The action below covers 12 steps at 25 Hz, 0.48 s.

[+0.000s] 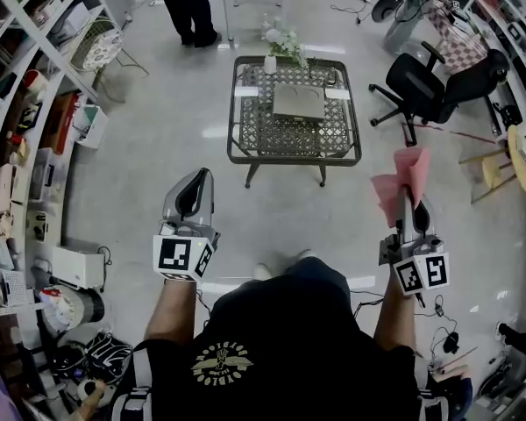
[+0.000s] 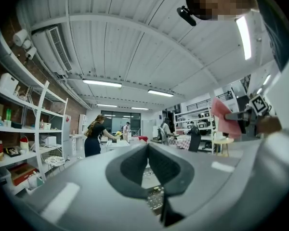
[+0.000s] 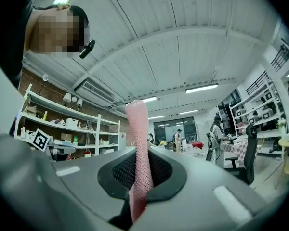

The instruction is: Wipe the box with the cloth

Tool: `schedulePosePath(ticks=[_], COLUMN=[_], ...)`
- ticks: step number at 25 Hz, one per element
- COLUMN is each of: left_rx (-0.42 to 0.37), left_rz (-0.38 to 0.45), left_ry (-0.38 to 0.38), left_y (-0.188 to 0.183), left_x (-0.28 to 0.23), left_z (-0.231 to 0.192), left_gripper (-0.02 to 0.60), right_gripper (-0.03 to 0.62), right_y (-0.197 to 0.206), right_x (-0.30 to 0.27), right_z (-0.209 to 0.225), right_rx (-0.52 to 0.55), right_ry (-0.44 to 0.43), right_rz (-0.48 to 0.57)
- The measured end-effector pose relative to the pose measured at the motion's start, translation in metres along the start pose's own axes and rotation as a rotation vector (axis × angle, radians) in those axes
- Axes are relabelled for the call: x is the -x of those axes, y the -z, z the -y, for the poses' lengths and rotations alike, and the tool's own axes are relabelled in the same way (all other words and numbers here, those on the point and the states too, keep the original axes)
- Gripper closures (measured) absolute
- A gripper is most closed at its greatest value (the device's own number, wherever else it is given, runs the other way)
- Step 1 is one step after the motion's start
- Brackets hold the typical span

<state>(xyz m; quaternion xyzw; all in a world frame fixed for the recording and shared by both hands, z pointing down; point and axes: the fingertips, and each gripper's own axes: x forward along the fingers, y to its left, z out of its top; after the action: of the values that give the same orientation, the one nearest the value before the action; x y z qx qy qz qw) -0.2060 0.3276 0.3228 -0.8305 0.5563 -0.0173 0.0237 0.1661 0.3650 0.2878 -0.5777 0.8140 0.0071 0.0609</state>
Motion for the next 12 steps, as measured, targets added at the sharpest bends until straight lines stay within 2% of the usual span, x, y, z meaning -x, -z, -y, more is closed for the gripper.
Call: schedulePosePath(ticks=[12], left_rx=[0.023], left_rz=[-0.015], left_ry=[0.012], left_y=[0.015], left_x=[-0.034], left_z=[-0.020], left_gripper=[0.581], right_gripper=[0.578], right_y=[0.010], right_x=[-0.034], right_z=[0.004], right_rx=[0.039], right_ry=[0.010], right_rz=[-0.020])
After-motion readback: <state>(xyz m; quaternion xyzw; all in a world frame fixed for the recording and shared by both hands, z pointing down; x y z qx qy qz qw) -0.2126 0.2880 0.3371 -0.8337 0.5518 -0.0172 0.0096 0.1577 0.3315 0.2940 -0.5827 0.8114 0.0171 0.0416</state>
